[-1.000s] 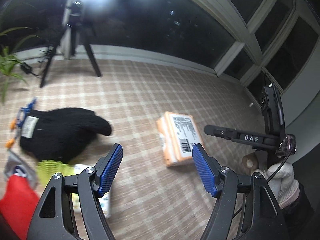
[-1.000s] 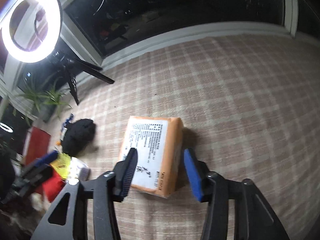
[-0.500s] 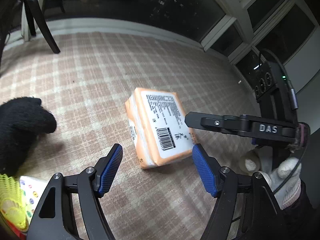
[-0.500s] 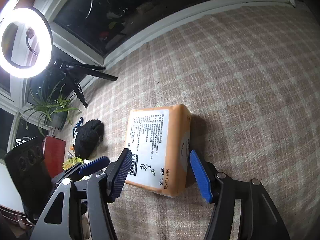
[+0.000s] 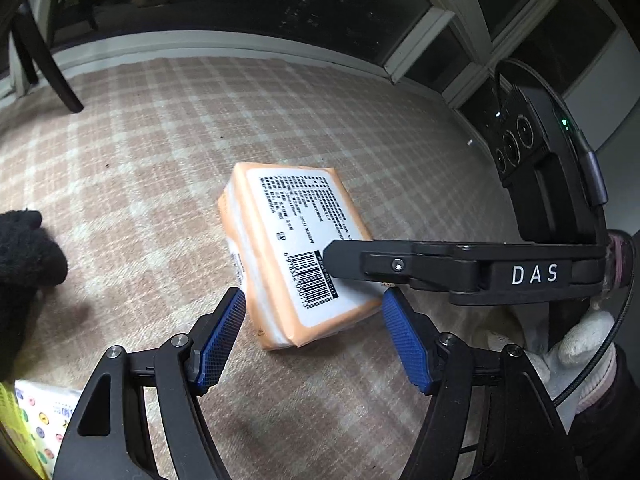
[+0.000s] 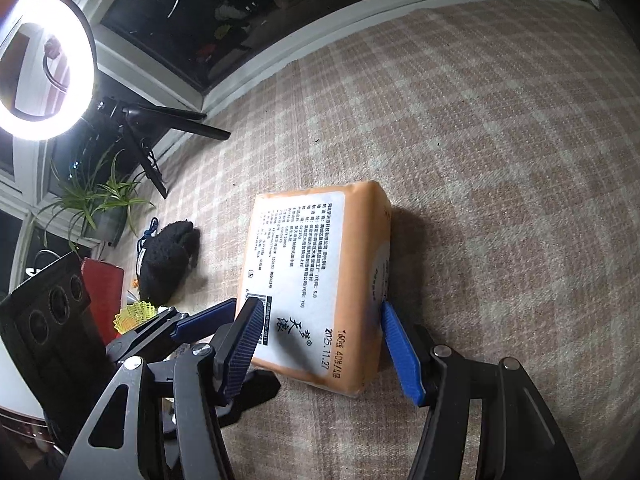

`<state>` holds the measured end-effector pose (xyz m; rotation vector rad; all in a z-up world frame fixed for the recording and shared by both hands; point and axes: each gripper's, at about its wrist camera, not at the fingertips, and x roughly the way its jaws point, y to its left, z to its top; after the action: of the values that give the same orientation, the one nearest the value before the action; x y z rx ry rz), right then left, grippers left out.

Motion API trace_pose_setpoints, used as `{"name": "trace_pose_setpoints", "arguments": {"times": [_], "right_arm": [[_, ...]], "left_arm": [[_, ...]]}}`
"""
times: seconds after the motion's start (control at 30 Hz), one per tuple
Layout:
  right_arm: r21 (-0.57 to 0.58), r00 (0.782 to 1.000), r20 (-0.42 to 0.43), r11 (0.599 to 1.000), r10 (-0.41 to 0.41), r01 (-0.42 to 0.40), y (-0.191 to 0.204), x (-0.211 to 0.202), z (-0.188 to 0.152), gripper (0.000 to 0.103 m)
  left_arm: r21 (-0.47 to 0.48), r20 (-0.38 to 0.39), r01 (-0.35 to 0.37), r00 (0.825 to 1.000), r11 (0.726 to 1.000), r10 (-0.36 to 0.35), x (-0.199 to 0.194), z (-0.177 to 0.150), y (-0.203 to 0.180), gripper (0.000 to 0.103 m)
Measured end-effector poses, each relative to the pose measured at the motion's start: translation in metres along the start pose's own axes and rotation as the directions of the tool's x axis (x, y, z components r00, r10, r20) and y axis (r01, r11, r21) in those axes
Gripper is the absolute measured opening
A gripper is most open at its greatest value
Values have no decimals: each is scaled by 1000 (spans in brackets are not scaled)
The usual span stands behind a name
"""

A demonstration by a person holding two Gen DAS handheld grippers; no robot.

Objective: Organize soft objects
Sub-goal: 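Move the right tool to the orange tissue pack and close on it, then lift the tissue pack with the right tool and carry it over the box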

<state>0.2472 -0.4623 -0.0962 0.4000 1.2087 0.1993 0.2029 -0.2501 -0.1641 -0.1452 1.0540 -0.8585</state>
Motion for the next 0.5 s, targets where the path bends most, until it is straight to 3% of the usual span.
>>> {"name": "trace_pose_setpoints", "arguments": {"times": [0.5], "right_arm": [[36, 1000, 4, 999, 6, -6, -1, 1, -4, 50]], "left_arm": [[76, -37, -38, 998, 996, 41, 23, 7, -1, 65]]}}
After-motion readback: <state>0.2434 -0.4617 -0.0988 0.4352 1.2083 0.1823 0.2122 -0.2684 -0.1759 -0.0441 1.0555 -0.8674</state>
